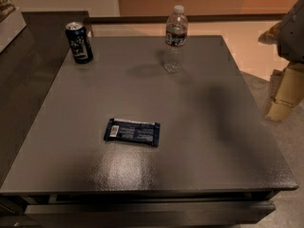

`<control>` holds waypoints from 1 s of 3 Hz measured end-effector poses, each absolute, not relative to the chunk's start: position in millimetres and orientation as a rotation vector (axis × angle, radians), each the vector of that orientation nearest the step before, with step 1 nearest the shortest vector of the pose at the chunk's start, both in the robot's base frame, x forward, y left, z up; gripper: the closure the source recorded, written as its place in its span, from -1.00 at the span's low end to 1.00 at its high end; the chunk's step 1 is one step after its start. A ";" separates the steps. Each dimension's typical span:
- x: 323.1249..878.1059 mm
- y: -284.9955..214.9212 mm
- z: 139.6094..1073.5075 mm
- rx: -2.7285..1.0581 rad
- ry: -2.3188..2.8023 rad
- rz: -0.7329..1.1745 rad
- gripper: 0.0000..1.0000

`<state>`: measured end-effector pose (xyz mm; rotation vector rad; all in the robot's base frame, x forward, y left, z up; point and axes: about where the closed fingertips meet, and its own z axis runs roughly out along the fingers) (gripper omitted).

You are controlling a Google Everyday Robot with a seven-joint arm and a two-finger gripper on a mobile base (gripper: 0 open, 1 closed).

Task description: Move water bottle near rxbar blueberry

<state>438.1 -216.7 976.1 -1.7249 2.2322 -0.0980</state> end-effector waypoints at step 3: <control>494.9 -212.1 961.8 -1.560 2.275 -0.036 -1.00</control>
Offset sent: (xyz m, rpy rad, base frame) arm 0.0519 0.0026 -0.0211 0.0934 0.0222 -0.1136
